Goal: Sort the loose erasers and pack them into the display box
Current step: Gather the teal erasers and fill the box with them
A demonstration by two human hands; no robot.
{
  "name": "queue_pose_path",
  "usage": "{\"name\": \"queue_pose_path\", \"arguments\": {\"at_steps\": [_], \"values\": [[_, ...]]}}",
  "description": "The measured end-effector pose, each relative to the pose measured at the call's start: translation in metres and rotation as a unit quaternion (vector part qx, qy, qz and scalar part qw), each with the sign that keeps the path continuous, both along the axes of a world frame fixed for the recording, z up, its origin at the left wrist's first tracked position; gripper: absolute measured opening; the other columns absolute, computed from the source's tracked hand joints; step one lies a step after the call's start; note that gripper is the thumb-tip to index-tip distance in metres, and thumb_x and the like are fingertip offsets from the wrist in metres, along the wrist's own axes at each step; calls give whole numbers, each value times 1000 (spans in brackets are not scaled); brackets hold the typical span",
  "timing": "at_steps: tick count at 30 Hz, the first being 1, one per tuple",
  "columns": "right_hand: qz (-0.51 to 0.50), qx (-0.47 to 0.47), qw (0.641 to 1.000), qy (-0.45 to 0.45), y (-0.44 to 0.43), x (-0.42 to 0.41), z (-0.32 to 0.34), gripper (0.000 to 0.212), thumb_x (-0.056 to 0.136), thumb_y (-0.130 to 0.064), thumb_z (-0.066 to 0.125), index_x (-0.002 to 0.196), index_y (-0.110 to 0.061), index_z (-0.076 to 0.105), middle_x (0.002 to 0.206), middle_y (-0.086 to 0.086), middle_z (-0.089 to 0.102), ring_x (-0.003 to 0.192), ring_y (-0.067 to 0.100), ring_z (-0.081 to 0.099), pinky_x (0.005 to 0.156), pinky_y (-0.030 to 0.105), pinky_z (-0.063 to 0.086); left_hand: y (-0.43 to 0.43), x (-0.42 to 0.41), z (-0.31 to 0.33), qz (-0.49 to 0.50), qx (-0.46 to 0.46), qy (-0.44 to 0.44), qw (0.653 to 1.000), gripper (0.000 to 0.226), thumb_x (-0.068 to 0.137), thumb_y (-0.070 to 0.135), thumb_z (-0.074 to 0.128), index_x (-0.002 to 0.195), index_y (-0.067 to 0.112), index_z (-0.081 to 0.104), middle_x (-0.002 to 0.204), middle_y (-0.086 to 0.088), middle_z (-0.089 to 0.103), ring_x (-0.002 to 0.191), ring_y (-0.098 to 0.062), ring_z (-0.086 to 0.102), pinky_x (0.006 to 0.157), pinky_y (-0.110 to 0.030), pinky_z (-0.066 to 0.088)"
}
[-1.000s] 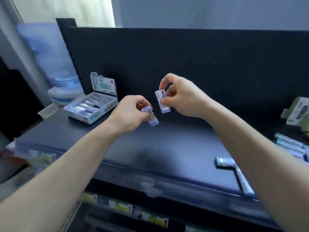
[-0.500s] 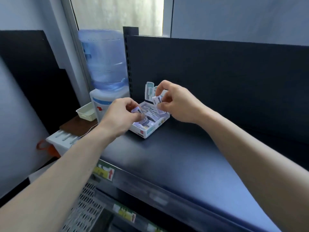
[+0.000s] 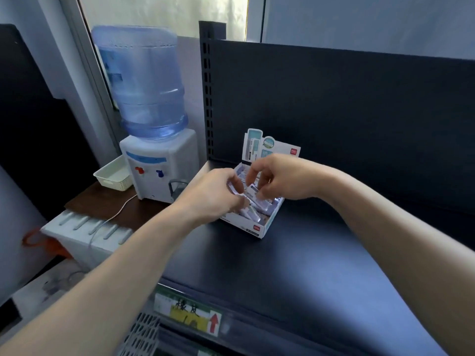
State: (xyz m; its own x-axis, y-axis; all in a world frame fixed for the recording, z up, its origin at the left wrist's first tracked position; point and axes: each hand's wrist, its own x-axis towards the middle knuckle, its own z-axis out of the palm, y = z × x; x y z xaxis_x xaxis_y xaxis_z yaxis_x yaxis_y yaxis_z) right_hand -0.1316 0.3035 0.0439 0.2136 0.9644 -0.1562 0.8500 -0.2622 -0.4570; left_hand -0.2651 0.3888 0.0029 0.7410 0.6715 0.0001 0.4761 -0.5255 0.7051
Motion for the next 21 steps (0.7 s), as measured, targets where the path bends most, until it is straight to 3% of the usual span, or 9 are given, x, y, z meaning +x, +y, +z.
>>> {"name": "queue_pose_path", "arguments": {"at_steps": [6, 11, 21], "values": [[-9, -22, 999, -27, 4, -3, -1, 20, 84, -12, 68, 96, -23, 57, 78, -7, 60, 62, 8, 55, 59, 22, 45, 5, 2, 2, -28, 13, 13, 999, 20, 71, 12, 75, 68, 21, 58, 69, 4, 62, 70, -17, 58, 80, -41, 55], [-14, -29, 999, -42, 7, -3, -1, 21, 83, -12, 70, 88, -24, 53, 77, -8, 59, 65, 10, 57, 62, 24, 46, 6, 0, 5, -36, -13, 13, 999, 15, 73, 10, 75, 65, 18, 64, 69, 0, 67, 71, -17, 61, 82, -38, 56], [-14, -67, 996, -54, 13, -6, -8, 13, 82, -11, 71, 87, -17, 61, 81, 1, 67, 62, 12, 58, 58, 22, 47, 0, -1, 3, -18, -10, 22, 1000, 9, 73, 10, 77, 75, 12, 68, 68, 1, 60, 62, -11, 52, 58, -19, 41]]}}
